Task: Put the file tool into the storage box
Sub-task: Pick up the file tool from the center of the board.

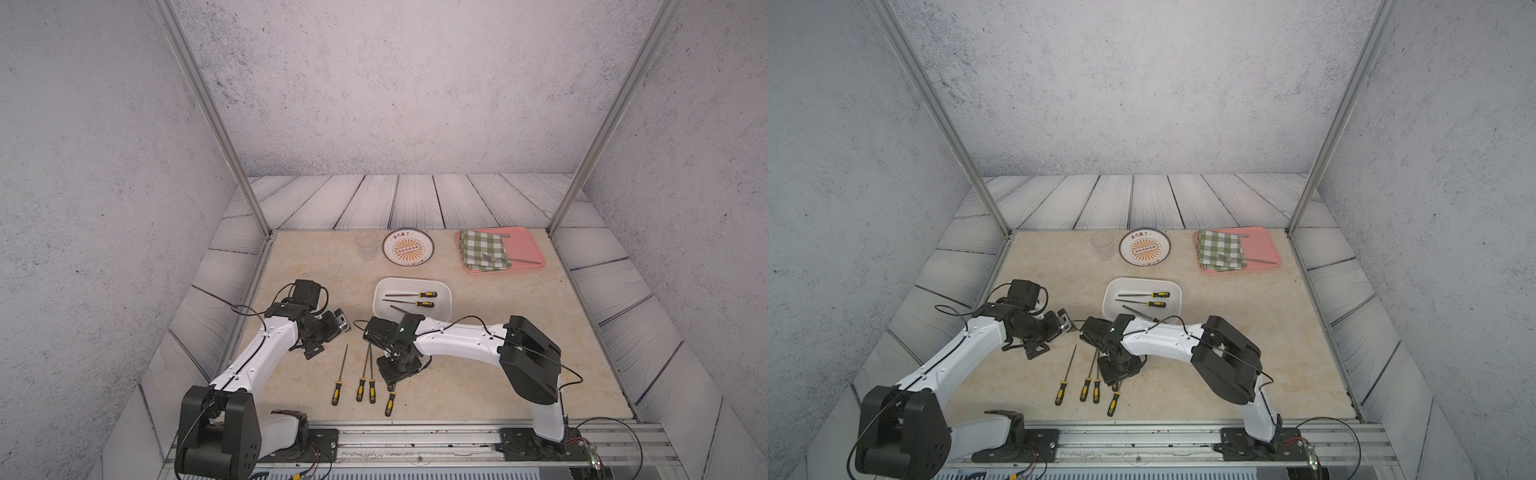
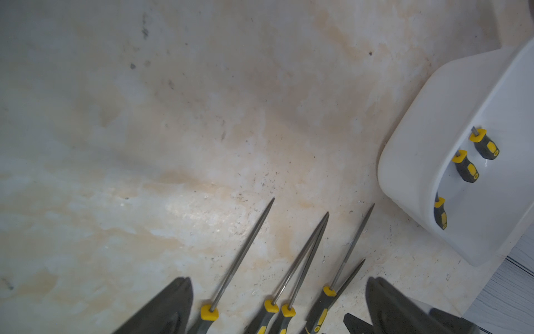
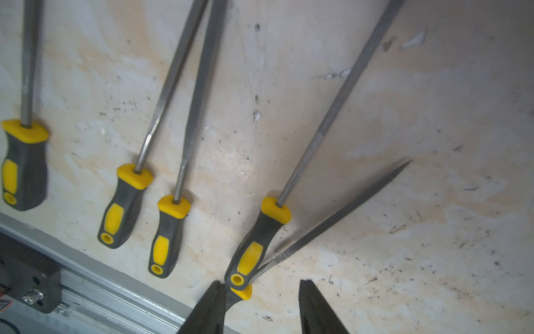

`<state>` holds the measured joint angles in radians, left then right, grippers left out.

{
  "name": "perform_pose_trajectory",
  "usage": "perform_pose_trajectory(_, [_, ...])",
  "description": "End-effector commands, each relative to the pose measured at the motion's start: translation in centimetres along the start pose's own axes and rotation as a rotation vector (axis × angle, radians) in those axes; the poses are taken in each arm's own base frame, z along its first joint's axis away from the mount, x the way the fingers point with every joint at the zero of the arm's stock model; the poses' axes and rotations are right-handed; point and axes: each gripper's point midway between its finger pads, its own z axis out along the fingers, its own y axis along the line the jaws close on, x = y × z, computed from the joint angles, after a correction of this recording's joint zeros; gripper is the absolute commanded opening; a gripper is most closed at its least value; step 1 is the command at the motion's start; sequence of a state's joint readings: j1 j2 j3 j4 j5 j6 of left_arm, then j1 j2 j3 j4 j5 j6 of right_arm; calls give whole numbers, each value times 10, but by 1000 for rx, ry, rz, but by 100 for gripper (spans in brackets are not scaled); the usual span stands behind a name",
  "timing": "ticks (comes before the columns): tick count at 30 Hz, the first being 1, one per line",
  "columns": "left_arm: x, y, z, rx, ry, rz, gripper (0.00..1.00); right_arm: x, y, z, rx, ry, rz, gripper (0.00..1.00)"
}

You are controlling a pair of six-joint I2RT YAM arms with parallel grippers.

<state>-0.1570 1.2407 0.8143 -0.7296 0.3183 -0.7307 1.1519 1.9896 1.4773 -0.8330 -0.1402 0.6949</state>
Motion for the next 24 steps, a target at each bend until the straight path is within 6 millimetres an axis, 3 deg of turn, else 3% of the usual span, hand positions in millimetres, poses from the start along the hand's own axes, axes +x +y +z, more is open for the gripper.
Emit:
perform_pose_trajectory(1, [2, 3, -3, 4, -6, -4, 100, -4, 4, 1, 7, -1, -23, 46])
perform_pose_trajectory(17, [5, 4, 0, 1, 13, 28, 100, -15, 2, 27, 46, 18, -19, 45])
perform_pose_trajectory(24, [1, 1, -1, 9, -1, 51, 100, -20, -8, 24, 109, -16, -21, 42])
